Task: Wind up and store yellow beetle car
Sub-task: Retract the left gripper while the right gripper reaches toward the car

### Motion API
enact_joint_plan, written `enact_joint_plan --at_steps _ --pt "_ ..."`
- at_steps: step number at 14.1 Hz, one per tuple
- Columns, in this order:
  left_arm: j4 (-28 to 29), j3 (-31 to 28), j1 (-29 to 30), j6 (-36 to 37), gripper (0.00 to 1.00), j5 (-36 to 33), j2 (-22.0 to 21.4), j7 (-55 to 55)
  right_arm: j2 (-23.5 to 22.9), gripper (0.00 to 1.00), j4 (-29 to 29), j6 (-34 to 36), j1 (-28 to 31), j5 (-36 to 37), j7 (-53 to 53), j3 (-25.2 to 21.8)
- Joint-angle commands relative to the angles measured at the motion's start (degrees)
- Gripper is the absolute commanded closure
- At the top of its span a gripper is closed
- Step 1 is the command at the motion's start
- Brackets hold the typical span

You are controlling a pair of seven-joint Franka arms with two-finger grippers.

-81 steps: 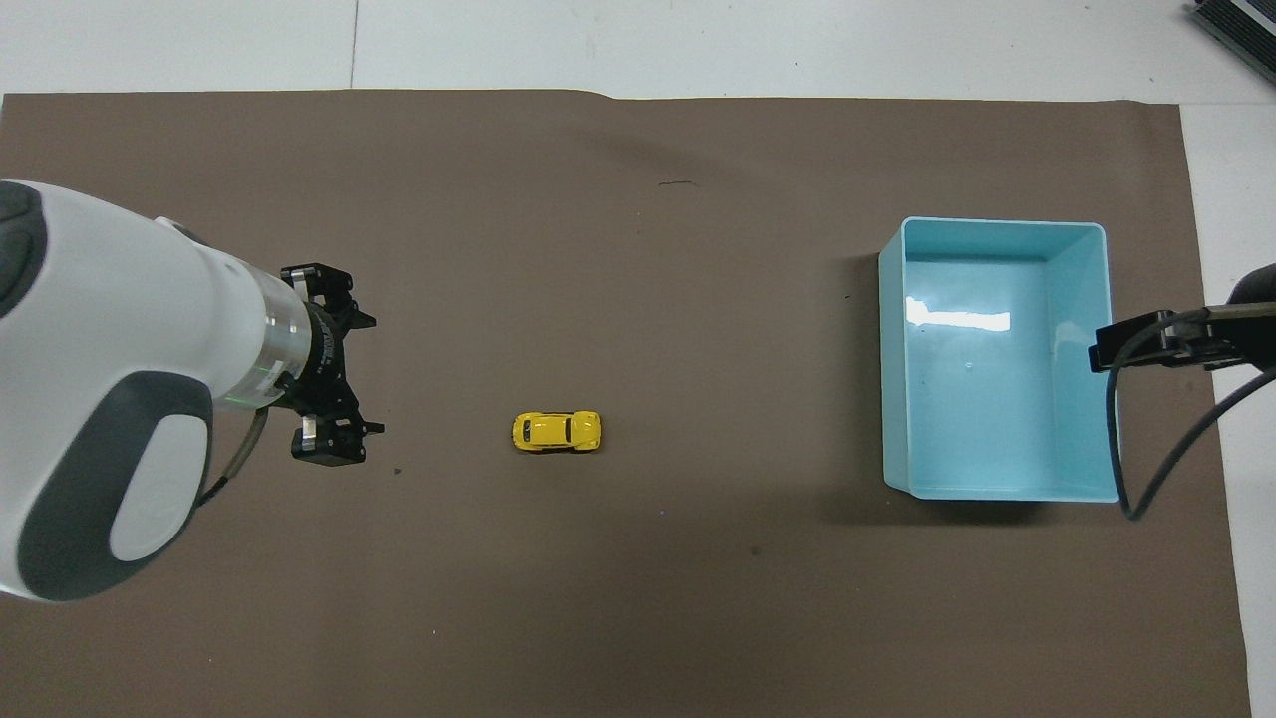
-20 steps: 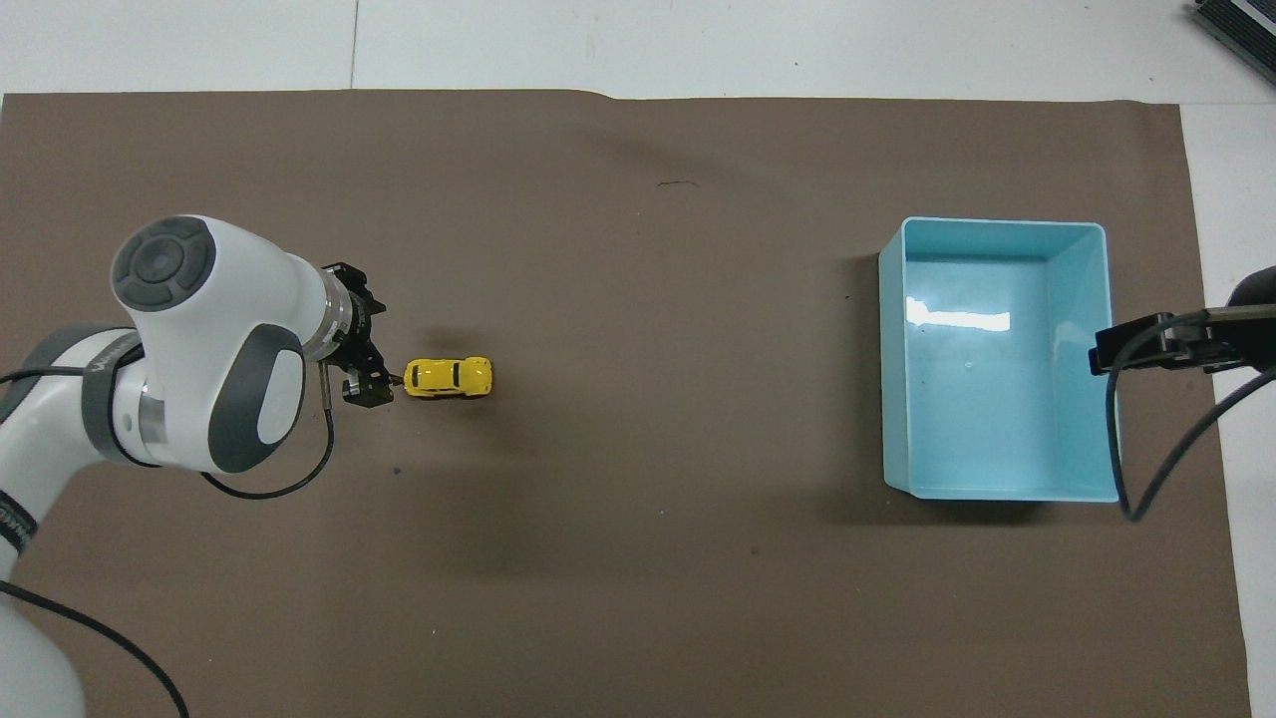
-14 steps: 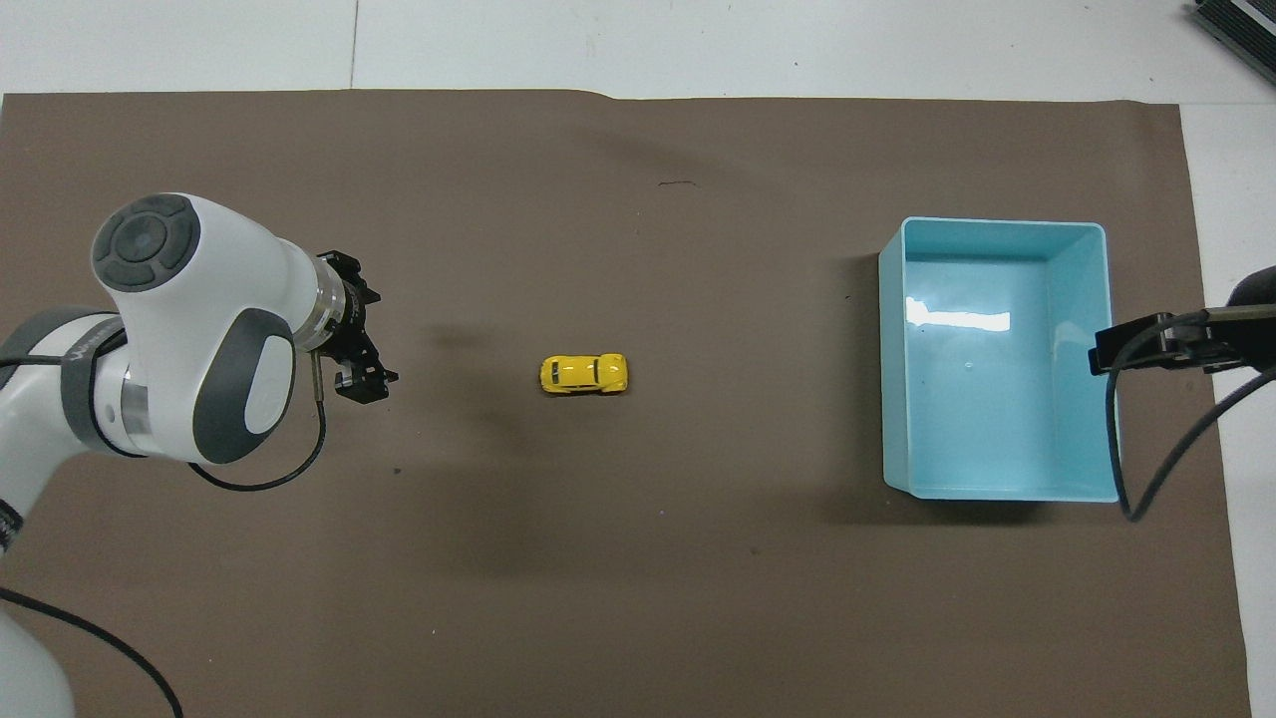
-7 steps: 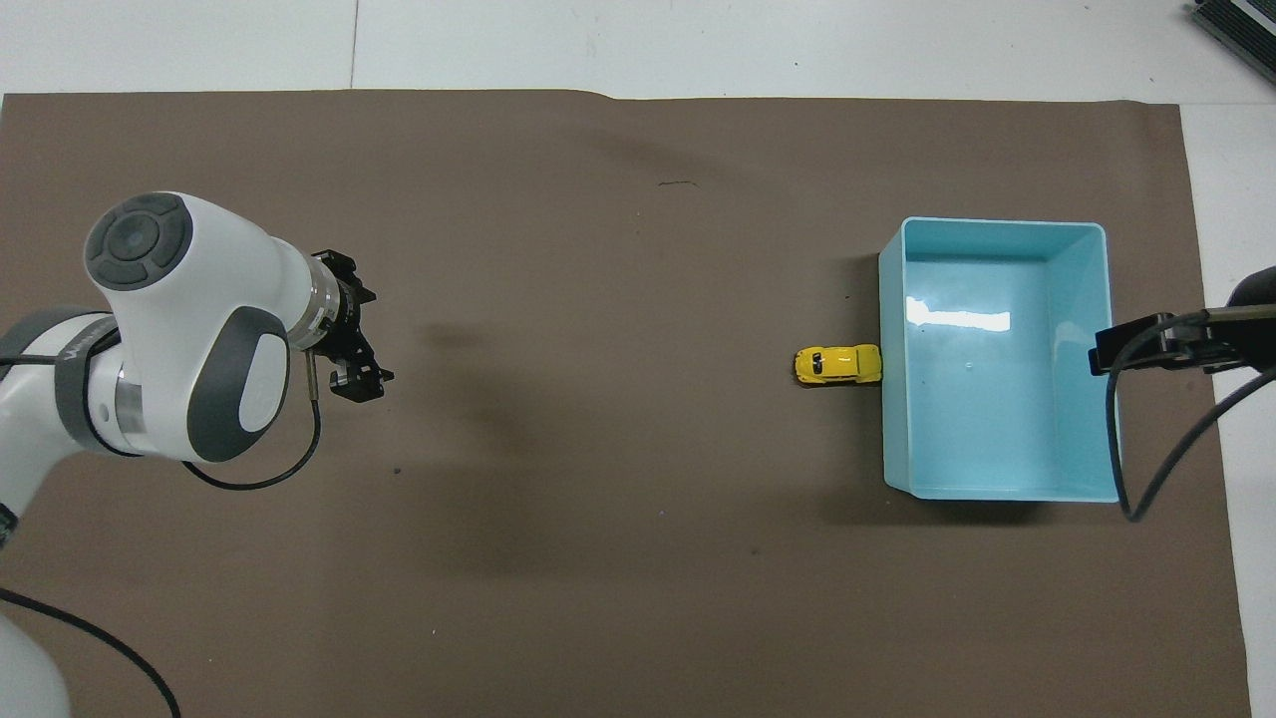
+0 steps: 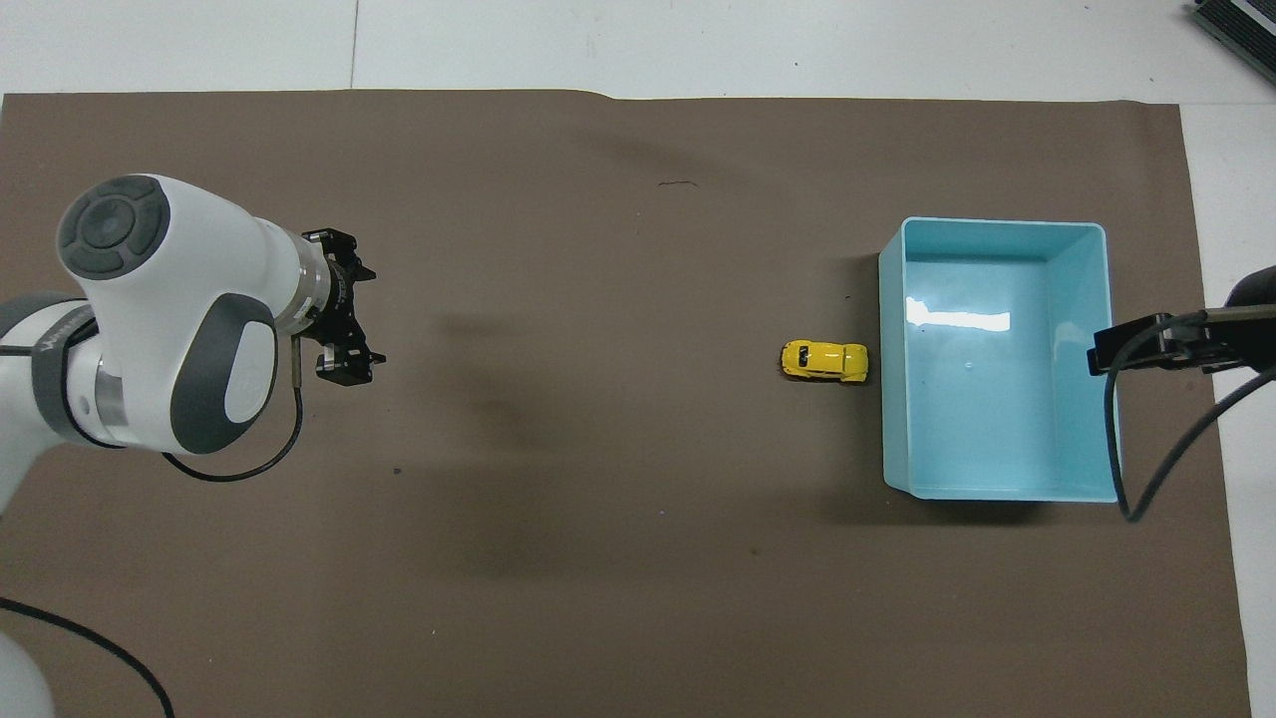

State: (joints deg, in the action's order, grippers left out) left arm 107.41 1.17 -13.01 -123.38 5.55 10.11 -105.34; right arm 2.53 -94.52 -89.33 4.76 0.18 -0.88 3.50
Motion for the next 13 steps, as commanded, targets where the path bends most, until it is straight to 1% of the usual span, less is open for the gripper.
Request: enact_joint_plan --at_steps 1,3,5,7,10,13 --pt "-2.29 0.32 2.20 2.01 0.00 -0.54 -1.67 4.08 0.90 0.00 -0.76 -0.14 0.07 0.70 -1.76 0.11" --pt "-2.55 0.32 3.17 2.88 0.00 -0.45 -2.99 9.42 0.90 0.00 -0.76 -0.49 0.07 0.09 -1.15 0.11" --pt "-3.69 0.24 3.26 5.42 0.00 -0.45 -3.78 17.15 0.81 0.00 -0.76 -0.15 0.07 0.00 -0.27 0.11" --pt "-4.40 0.24 3.95 7.27 0.00 -0.45 -4.40 23.75 0.72 0.00 -0.50 0.21 -0.19 -0.09 2.88 0.37" --pt "-4.05 0.24 4.92 8.59 0.00 -0.45 -5.45 33.85 0.46 0.00 -0.23 0.30 -0.45 -0.18 6.13 0.63" --pt "-2.56 0.24 5.89 9.83 0.00 -0.45 -6.59 40.01 0.02 0.00 0.56 0.47 -2.03 -0.26 12.28 0.72"
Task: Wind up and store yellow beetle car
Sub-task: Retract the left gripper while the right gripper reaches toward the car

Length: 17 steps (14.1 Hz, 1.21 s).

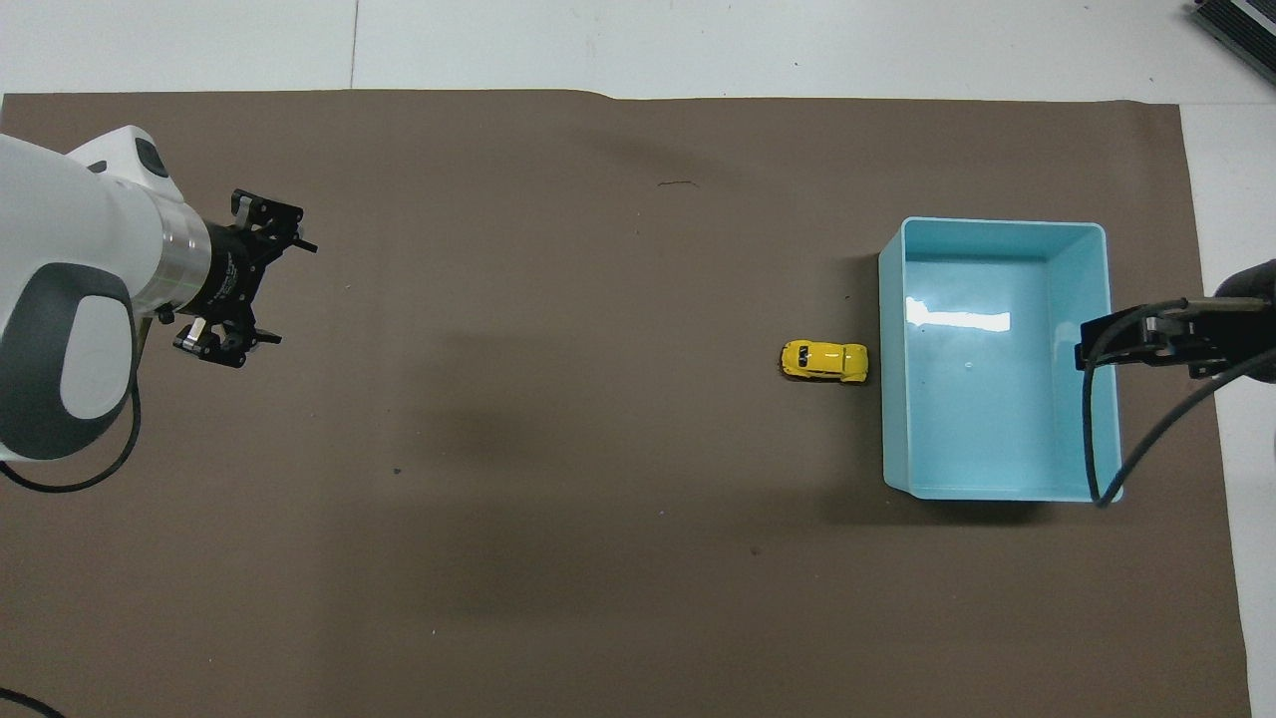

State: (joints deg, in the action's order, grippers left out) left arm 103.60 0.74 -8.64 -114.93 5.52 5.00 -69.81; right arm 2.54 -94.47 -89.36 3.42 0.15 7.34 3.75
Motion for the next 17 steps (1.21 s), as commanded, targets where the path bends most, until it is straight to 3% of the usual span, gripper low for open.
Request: enact_joint_plan --at_steps 1,10,12,17 --pt "1.34 0.67 2.91 1.55 0.00 -0.43 -1.48 9.55 -0.43 0.00 1.21 0.59 -0.87 -0.15 6.43 0.46" --pt "0.72 0.67 5.03 3.84 0.00 -0.69 -2.53 60.97 -6.58 0.00 4.99 -2.21 -1.05 0.20 31.73 5.03" --pt "0.20 0.67 5.03 4.80 0.00 -0.69 -3.50 66.88 -6.67 0.00 4.56 -7.48 -1.92 -0.15 40.34 5.03" --pt "-6.38 1.19 4.24 15.51 0.00 -5.44 -5.43 71.21 -8.87 0.00 4.21 -8.55 -4.56 0.81 54.41 5.03"
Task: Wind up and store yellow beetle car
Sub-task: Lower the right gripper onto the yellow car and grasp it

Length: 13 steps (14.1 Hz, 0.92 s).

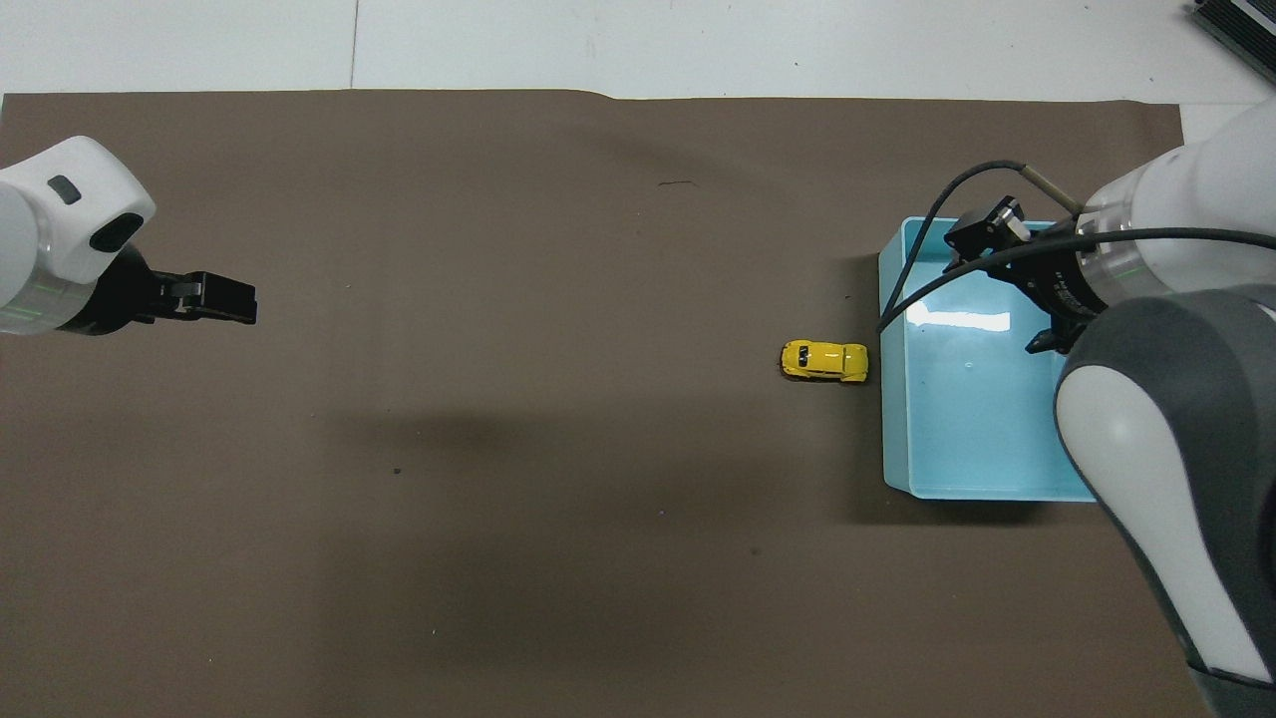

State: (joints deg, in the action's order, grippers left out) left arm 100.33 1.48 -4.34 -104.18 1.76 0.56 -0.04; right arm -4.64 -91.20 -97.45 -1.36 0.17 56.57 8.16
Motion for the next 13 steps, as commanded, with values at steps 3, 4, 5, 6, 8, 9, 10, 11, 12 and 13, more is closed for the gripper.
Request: enact_joint_plan --at_steps 3,4,5,6,8,9,10,11,12,13 --pt "-4.87 0.45 0.30 8.28 0.00 -1.67 -4.24 2.05 -2.92 0.00 -0.20 -0.46 -0.83 0.89 14.85 0.62" --pt "-4.96 0.28 0.38 8.46 0.00 -1.67 -5.04 3.62 -3.27 0.00 -0.64 -0.55 -1.10 0.98 17.14 0.62" --pt "-4.96 0.02 0.47 9.16 0.00 -1.67 -5.65 5.38 -3.80 0.00 -1.08 -0.72 -1.19 0.98 19.86 0.62" --pt "-4.96 -0.25 0.56 10.30 0.00 -1.67 -6.18 6.61 -4.67 0.00 -1.26 -1.07 -1.45 0.98 23.02 0.62" --pt "-8.71 -0.08 0.47 14.24 0.00 -1.94 -6.19 8.03 -5.82 0.00 -1.61 -3.26 -1.89 1.06 27.96 0.62" --pt "-12.66 0.19 0.30 17.92 0.00 -1.76 -5.67 8.03 -6.52 0.00 -1.88 -4.32 -1.89 1.15 29.54 0.54" --pt "-15.13 0.36 0.21 21.00 0.00 -1.67 -5.14 7.95 -7.22 0.00 -2.14 -5.72 -1.98 1.33 31.47 0.54" --pt "-15.77 0.54 0.04 22.34 0.00 -1.41 -5.22 7.95 -7.84 0.00 -2.49 -7.12 -1.89 1.59 33.49 0.54" --pt "-15.77 0.63 -0.05 22.61 0.00 -1.32 -5.40 7.95 -8.11 0.00 -3.19 -8.88 -1.72 1.50 35.17 0.54" --pt "-15.17 0.63 -0.05 21.75 0.00 -1.24 -6.01 7.77 -8.54 0.00 -3.81 -10.38 -1.89 1.59 37.36 0.54"
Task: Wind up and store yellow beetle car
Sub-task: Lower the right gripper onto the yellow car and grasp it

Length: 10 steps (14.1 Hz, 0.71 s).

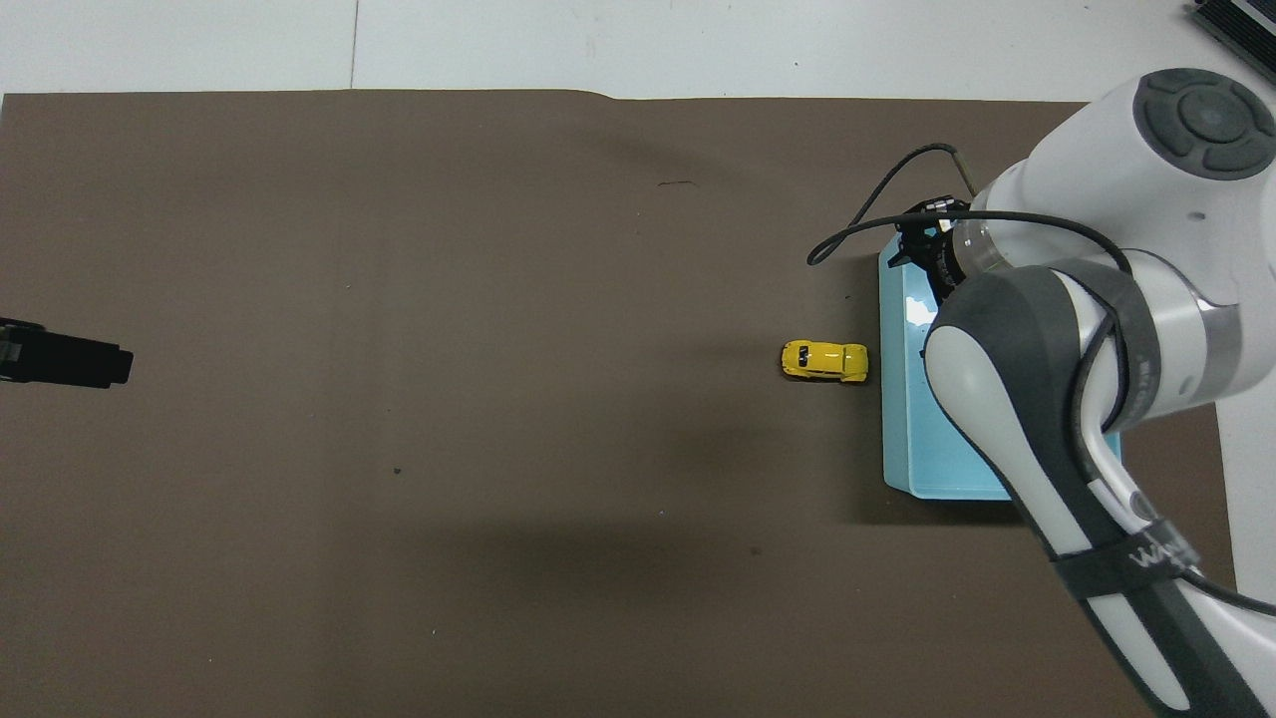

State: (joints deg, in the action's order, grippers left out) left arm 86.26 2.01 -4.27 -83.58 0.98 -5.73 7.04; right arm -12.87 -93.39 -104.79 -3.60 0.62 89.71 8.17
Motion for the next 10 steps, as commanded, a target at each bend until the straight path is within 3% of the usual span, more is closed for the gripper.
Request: enact_joint_plan --at_steps 1,9,10 --pt "-0.48 0.19 -0.21 1.49 0.00 -0.37 0.11 0.78 -1.10 0.00 -2.32 -4.27 0.08 1.14 6.86 0.54" --pt "1.64 -0.07 0.75 0.97 0.00 -0.37 0.63 0.08 -3.13 0.00 -11.36 -14.73 -2.38 7.28 20.40 0.54" --pt "1.46 1.67 4.67 0.88 0.00 -0.19 0.72 0.08 -3.65 0.00 -12.59 -16.14 -2.82 8.42 21.98 0.54"
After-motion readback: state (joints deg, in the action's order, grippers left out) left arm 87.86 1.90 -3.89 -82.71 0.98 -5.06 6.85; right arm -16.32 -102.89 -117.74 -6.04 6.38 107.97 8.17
